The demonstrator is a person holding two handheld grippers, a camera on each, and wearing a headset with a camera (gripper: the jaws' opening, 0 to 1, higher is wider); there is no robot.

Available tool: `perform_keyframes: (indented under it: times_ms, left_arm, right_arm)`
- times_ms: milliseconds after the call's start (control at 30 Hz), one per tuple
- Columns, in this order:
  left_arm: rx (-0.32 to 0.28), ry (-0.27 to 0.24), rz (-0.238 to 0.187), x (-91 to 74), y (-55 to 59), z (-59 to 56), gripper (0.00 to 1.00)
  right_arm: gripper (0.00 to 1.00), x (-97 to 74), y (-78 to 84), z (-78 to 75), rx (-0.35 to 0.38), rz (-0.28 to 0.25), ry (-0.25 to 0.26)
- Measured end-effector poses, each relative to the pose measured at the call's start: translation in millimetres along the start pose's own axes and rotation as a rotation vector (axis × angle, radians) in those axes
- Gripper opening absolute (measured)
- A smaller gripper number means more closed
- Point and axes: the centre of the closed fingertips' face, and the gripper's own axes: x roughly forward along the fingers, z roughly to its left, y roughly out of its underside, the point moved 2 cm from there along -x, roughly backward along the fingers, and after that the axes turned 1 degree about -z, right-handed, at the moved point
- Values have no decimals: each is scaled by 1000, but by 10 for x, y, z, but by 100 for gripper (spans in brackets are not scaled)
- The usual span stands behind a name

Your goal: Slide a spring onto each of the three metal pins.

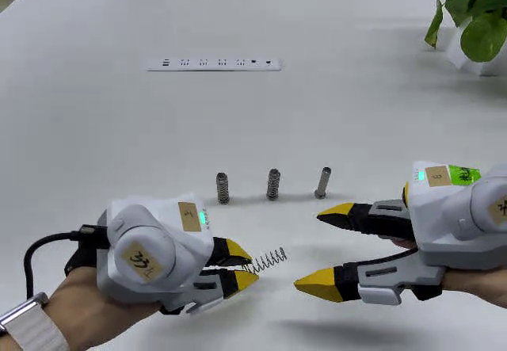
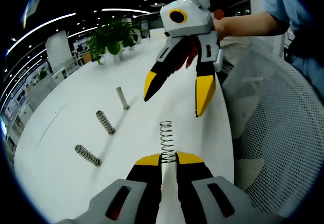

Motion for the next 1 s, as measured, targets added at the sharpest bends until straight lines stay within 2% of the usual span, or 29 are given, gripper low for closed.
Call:
perform_keyframes:
  times_ms: [133, 233, 333, 500, 667, 1000]
  left_arm:
    - [21, 11, -8, -10, -16, -16, 10]
    - [32, 28, -21, -16, -41, -47, 10]
    - [41, 33, -25, -19, -45, -51, 10]
    - [55, 47, -29, -26, -67, -65, 10]
    - [69, 59, -26, -24, -61, -78, 10]
    - [77, 68, -36, -31, -78, -96, 10]
  right_arm:
    - [42, 32, -39, 69, -8, 18, -59]
    - [31, 61, -78, 116, 1, 11, -103]
    - [27, 89, -60, 173, 8, 31, -151]
    - [17, 110, -33, 199, 14, 48, -176]
    - [11, 111, -26, 182, 13, 54, -173]
    - [12, 110, -5, 195, 25, 68, -194]
